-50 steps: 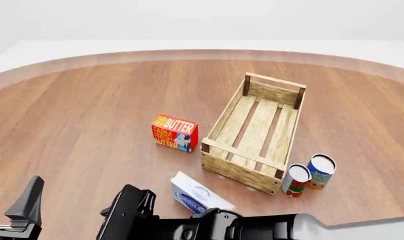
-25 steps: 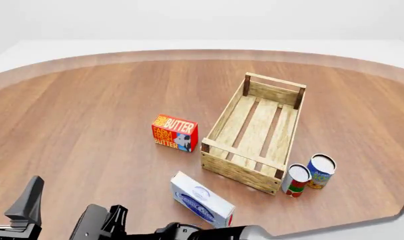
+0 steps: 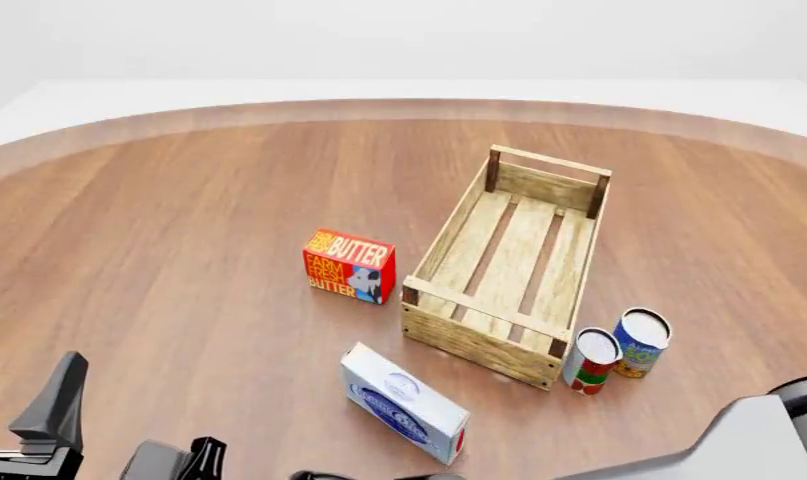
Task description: Pick up the ketchup, and put it in the wooden tray.
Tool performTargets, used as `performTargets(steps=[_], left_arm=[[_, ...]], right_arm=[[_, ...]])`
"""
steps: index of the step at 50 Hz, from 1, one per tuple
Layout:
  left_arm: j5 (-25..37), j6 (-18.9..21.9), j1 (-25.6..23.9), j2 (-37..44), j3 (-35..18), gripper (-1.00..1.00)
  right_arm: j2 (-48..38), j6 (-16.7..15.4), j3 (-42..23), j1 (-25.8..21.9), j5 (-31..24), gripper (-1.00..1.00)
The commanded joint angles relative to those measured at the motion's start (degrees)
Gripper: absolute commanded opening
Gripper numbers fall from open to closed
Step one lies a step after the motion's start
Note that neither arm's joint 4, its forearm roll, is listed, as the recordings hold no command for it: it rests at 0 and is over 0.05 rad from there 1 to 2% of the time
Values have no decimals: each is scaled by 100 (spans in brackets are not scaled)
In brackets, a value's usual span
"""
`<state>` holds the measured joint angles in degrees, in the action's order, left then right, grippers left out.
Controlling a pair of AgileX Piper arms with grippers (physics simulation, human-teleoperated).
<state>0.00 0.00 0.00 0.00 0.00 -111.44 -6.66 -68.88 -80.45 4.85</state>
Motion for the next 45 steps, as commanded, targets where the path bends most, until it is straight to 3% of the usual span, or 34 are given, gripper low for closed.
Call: performTargets(steps=[1, 42, 43, 45], left_arm=[[0, 0, 0, 0, 0, 100], [0, 0, 0, 0, 0, 100], [0, 0, 0, 0, 0, 100], [0, 0, 0, 0, 0, 100]], right_arm=[[-378, -35, -275, -61, -3, 100], [-1320, 23, -910, -164, -108, 100], [-1291, 13, -885, -155, -87, -100], [-1225, -1, -824, -135, -42, -100]])
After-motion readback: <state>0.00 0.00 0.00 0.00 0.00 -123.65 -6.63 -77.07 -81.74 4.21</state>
